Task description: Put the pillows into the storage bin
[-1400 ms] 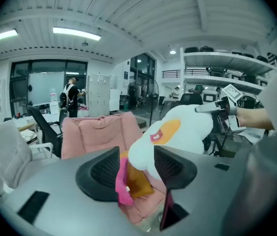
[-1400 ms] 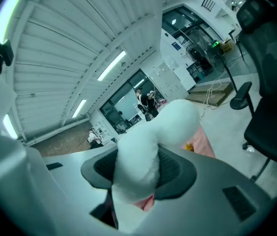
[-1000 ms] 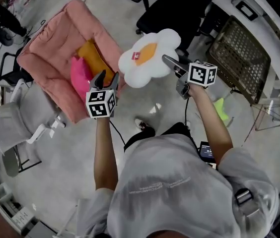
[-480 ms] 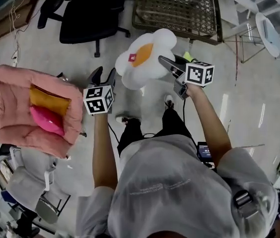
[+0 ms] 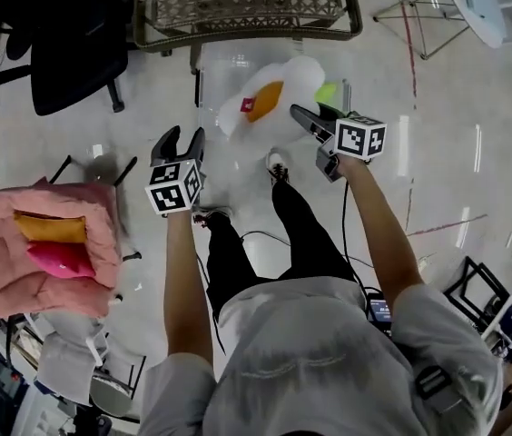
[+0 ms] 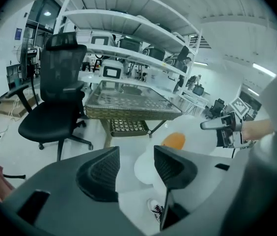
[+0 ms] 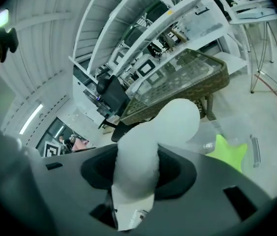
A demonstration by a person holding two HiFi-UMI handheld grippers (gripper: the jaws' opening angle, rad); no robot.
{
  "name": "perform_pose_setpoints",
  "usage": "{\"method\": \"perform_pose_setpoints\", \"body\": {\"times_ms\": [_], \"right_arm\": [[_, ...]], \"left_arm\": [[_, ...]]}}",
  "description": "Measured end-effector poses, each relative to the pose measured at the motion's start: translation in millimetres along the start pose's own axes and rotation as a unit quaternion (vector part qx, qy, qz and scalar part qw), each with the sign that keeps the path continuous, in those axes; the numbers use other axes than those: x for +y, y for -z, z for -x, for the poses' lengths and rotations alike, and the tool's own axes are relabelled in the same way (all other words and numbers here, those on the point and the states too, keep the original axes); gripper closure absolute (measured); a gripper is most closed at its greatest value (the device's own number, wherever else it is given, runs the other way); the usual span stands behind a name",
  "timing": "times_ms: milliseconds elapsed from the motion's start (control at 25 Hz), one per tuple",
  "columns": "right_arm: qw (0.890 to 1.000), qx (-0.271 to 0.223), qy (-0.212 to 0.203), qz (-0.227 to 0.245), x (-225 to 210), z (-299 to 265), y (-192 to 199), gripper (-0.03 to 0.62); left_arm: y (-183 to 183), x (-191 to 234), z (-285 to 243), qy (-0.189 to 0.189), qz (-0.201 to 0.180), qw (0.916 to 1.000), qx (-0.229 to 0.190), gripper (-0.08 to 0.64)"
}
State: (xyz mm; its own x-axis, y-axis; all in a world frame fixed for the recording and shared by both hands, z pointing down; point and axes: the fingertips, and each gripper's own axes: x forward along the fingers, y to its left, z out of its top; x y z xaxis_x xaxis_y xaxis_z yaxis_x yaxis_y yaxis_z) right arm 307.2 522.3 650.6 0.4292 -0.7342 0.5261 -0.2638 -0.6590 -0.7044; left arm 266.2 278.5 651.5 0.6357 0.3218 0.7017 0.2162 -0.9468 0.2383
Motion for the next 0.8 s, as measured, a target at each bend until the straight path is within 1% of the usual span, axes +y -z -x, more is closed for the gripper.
{"method": "perform_pose_setpoints", "body": {"times_ms": [240, 400, 600, 720, 800], "right_arm": [[1.000, 0.015, 0.022, 0.000, -114, -22, 26, 0.393], [0.998, 0.037, 0.040, 0.011, -169, -43, 45, 0.387], [0.997, 0.051, 0.052, 0.037, -218, -68, 61, 0.366], [0.995, 0.065, 0.059, 0.057, -238, -82, 62, 0.354], [0.994, 0.070, 0.064, 0.057, -247, -87, 60, 0.344]], "left_arm": [[31, -29, -64, -0.001, 0.020, 0.9996, 0.021, 0.325], [58, -36, -98, 0.001, 0.025, 0.9989, 0.039, 0.325], [84, -31, -128, 0.000, 0.016, 0.9980, 0.061, 0.325], [91, -27, -137, -0.004, 0.015, 0.9978, 0.064, 0.325], [92, -24, -138, -0.005, 0.017, 0.9979, 0.063, 0.325]]}}
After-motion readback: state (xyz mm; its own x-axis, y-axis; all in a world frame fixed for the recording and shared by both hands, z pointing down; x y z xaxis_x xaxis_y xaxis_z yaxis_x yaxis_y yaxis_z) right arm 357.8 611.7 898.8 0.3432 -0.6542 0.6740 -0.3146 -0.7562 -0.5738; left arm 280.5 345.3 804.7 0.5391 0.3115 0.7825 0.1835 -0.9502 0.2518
